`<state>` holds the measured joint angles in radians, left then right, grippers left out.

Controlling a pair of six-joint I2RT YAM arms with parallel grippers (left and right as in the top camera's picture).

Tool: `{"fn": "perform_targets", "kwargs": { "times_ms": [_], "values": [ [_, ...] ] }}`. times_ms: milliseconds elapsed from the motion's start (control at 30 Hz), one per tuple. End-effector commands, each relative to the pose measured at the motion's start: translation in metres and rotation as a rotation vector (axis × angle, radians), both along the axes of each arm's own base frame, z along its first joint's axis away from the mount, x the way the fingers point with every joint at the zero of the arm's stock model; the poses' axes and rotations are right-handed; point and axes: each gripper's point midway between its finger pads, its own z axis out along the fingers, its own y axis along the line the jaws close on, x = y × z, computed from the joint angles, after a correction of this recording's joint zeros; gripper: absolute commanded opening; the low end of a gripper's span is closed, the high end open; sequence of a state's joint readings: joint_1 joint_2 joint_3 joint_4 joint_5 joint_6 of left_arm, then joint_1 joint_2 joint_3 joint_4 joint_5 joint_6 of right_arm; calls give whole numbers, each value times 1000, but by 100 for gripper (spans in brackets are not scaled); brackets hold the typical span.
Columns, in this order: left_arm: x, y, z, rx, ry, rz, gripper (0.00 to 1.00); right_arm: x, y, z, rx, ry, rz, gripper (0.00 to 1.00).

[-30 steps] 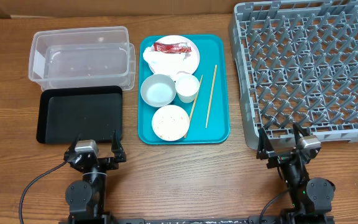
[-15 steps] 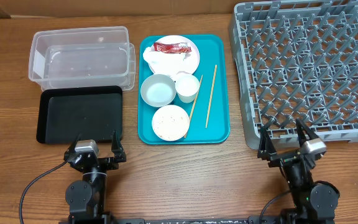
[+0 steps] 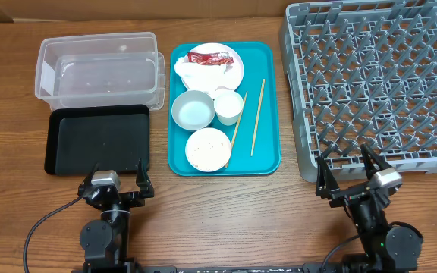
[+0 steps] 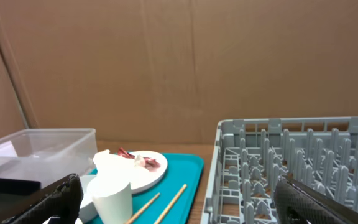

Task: Sort waste into correct bins and load items into the dishwasher

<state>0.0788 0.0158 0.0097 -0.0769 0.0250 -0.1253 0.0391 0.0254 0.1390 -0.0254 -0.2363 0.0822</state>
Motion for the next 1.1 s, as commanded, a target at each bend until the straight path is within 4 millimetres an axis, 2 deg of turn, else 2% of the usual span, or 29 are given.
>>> {"fn": "perform_targets", "kwargs": {
  "times_ms": [0,200,533,700,867,1067],
  "values": [
    [0,1,0,-9,-5,8,100,-7,2,35,7,-47,13,100],
    [0,1,0,-9,-5,8,100,3,2,59,5,7,13,100],
    [0,1,0,-9,-5,8,100,39,5,100,-1,178,21,100],
    [0,1,0,-9,-5,8,100,51,5,114,-15,270,20,100],
    [0,1,0,-9,-5,8,100,58,6,119,-16,328,20,100],
    [0,1,0,-9,-5,8,100,64,6,108,-16,370,20,100]
  ]
}}
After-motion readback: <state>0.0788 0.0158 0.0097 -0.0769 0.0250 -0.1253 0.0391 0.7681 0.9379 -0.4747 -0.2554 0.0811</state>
